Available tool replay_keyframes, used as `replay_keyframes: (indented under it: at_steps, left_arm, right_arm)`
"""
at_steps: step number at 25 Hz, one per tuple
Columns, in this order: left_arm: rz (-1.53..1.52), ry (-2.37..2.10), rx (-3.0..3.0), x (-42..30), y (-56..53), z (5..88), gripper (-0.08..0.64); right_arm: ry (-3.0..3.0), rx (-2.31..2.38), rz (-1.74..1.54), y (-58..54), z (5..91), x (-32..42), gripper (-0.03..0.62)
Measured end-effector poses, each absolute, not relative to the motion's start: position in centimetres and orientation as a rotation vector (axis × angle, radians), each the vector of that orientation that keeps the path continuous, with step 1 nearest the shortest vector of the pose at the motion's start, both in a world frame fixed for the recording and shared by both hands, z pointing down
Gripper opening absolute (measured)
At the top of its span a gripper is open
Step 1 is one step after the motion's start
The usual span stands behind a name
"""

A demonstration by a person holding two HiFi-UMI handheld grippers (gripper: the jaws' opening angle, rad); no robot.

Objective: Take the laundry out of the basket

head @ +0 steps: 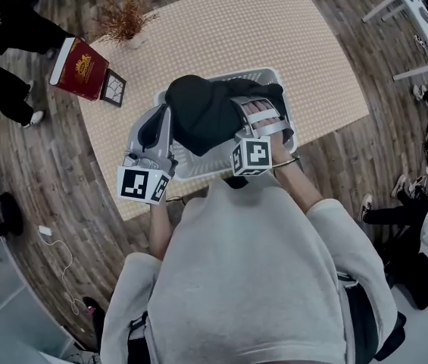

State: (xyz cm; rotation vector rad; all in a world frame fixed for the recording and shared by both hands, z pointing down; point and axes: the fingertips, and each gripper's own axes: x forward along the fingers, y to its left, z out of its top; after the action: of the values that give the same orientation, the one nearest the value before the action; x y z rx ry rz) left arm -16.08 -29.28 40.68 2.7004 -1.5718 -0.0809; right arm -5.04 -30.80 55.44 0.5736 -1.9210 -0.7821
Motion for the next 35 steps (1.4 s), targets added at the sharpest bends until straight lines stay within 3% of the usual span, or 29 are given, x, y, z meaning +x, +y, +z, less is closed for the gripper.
replay_keyframes:
  at_steps: [17,22,30,35]
  left_arm:
    - [-0.15,-1.589,2.759,-15.5,-27.7,37.5,0.008]
    - [-0.145,-1.602,2.757,-15.6,-27.6,37.4,0.008]
    - [-0.134,-1.591,2.785,-15.4,-27.0,36.7,0.008]
    - [-0.126,-1.561,2.82,-14.7,-26.0,36.1,0.008]
  right_arm:
    - [-1.994,0.822,-0.78,-30.7,49.2,-2.7,0.156]
    - [-2.204,0.932,-0.571,-31.0,47.9,-2.6,0.156]
    - [-2.778,1.119,0.051,-31.0,43.1,-1.7,0.153]
    - [-2.855,1.18,0.128,-30.2,41.5,-0.8,0.152]
